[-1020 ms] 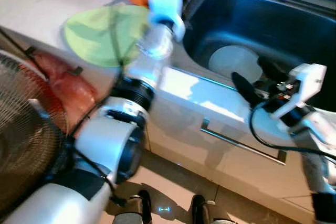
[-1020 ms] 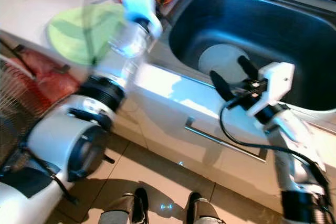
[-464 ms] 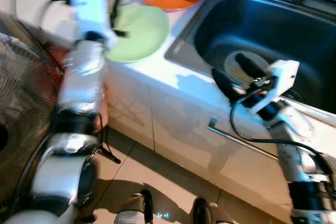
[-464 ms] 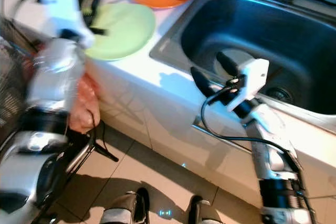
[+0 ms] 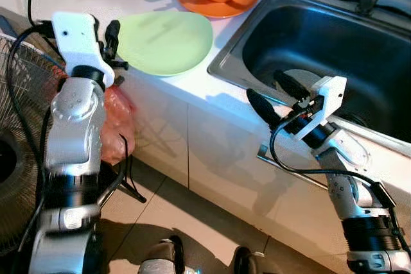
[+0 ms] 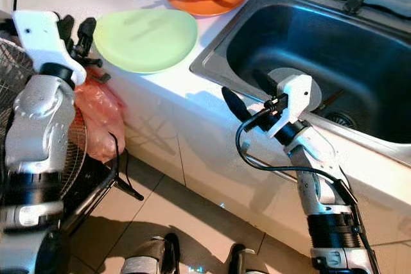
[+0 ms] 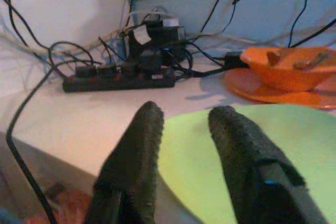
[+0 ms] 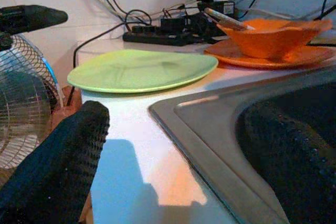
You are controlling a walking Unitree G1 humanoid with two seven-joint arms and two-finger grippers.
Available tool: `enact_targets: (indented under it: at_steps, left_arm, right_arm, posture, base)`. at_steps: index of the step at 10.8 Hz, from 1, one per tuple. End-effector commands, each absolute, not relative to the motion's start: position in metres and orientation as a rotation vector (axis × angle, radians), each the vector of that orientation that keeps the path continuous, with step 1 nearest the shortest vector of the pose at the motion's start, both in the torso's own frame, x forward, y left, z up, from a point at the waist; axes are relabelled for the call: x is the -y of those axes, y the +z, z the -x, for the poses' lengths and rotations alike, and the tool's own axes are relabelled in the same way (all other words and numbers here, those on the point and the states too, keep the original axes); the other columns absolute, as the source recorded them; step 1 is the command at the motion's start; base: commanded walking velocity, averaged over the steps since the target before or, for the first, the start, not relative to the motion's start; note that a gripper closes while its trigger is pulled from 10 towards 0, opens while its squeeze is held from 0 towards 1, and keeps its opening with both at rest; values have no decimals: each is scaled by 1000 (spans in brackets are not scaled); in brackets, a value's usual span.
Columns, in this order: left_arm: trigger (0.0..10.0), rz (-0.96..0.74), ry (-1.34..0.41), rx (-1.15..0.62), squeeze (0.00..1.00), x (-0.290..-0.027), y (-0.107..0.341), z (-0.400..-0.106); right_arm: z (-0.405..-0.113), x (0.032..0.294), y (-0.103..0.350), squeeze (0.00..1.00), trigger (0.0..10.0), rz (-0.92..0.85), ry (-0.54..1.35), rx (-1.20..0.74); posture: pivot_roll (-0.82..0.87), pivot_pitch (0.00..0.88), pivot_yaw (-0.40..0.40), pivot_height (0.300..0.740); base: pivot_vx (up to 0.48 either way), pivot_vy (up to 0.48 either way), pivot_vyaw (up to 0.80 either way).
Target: Kitchen organization
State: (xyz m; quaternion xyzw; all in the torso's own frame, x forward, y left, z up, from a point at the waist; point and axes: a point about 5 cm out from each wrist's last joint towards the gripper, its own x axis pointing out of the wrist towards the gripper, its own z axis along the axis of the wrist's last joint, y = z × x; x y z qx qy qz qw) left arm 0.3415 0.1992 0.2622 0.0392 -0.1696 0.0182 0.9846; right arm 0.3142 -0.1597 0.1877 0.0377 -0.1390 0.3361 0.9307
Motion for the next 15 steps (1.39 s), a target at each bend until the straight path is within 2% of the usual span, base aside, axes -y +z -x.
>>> enact_targets:
  at_steps: [1,10,11,15]
  left_arm:
    - [10000,-55,33,342,1000,-198,263,-337]
    - [10000,194,18,251,1000,-196,229,-326]
    - [10000,222,-6,236,0,-192,225,-326]
    - [10000,388,-34,173,0,-188,205,-330]
  right_arm:
    - [-314,161,187,0,10000,-74,696,290]
    - [-315,161,183,0,10000,-81,701,279]
    - [-315,161,183,0,10000,-80,704,278]
    - [-314,161,184,0,10000,-67,714,278]
  posture:
    - [79,157,-30,740]
    - [78,178,-37,740]
    - [77,177,-38,740]
    - [64,163,-37,740]
  base:
    - [0,0,0]
    - [0,0,0]
    - [0,0,0]
    - [0,0,0]
